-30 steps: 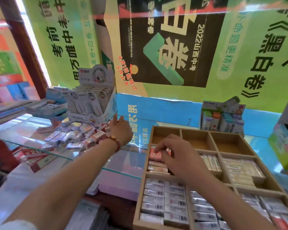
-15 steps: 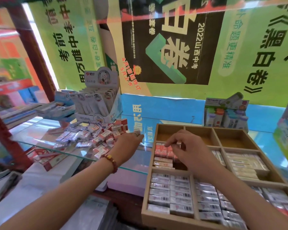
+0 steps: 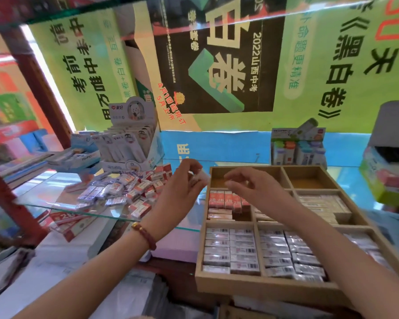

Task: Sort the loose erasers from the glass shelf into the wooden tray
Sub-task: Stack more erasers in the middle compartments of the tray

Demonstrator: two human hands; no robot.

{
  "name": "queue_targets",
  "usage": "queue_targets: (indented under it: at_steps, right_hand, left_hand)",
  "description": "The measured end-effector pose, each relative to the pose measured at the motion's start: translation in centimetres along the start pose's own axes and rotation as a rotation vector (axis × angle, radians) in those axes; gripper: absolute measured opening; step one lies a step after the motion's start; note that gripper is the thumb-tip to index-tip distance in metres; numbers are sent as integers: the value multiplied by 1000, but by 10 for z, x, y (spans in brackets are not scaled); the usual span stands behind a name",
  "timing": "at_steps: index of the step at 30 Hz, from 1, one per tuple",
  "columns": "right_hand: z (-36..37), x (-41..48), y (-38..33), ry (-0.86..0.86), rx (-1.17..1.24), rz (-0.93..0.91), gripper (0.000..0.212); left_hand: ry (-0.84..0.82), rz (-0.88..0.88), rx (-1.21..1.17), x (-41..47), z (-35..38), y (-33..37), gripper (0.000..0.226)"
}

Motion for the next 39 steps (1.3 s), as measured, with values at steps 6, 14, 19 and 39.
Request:
queue_targets:
  at_steps: [6, 14, 19, 39]
  right_hand:
    - [8, -6, -5, 34, 337, 43, 19]
    - [-20, -3, -1, 4, -199, -13, 18]
    - [-27, -6, 12, -61, -371, 60, 20]
    - [-58, -12, 13, 90, -369, 171, 24]
  left_hand:
    - [-100, 60, -15, -15, 25, 55, 22]
    - [-72, -30, 3, -34, 23, 30, 22]
    - [-123, 10, 255, -39, 37, 21, 16]
    - [-280, -9, 493, -45, 64, 5, 35]
Point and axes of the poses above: each hand's wrist, its own x-axis towards the middle knuckle, its own z-axis out of the palm, y = z × x, the point moved 9 cm from there along x, towards the middle knuckle, and after that the axes turned 13 degrees about -z, right-handed, at the moved point
